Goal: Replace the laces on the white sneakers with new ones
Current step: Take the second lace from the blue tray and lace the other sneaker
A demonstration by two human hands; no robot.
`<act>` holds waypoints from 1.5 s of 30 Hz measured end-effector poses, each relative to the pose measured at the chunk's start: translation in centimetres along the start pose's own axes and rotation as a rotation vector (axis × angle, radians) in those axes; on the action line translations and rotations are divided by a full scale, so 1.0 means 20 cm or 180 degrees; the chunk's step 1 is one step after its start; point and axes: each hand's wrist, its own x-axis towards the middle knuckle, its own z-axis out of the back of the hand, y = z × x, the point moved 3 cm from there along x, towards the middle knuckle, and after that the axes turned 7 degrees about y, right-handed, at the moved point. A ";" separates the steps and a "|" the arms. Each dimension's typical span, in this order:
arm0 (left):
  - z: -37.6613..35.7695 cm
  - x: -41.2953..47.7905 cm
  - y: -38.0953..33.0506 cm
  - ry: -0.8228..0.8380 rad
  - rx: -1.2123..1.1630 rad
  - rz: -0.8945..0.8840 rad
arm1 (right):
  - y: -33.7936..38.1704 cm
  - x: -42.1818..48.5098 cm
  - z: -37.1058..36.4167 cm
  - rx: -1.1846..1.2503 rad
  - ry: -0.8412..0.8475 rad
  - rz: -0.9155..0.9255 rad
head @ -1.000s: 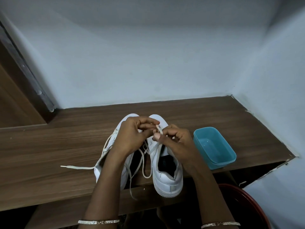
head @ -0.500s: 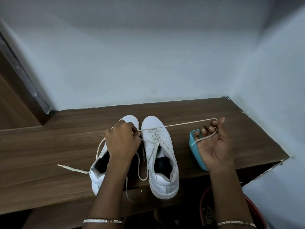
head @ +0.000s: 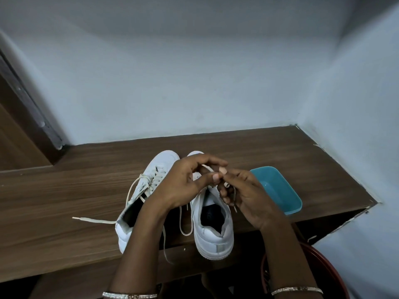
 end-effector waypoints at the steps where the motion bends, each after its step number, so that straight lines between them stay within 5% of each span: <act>1: 0.01 0.00 0.01 -0.0013 -0.0004 0.0020 | 0.00 0.00 0.00 -0.0042 -0.0011 -0.0016; 6: 0.04 -0.02 0.04 -0.0118 0.0369 0.0136 | 0.02 0.00 -0.01 -0.0020 -0.0046 0.0020; 14: 0.22 -0.08 0.13 -0.1415 0.1025 0.0498 | 0.01 -0.01 0.09 0.0294 -0.0374 0.0003; 21: 0.15 -0.06 0.13 -0.0759 0.0856 0.0648 | 0.00 0.01 0.07 0.0031 -0.0401 -0.0028; 28: 0.01 -0.02 0.02 0.0262 0.0295 0.0190 | -0.02 0.01 0.02 -0.0470 -0.0123 0.0085; 36: 0.04 -0.02 0.07 -0.0155 0.0606 0.0360 | -0.02 0.02 0.05 -0.0751 -0.0514 0.0179; 45: 0.11 -0.04 0.11 -0.0739 0.0765 0.0730 | -0.08 0.04 0.08 -0.1909 -0.0157 0.0017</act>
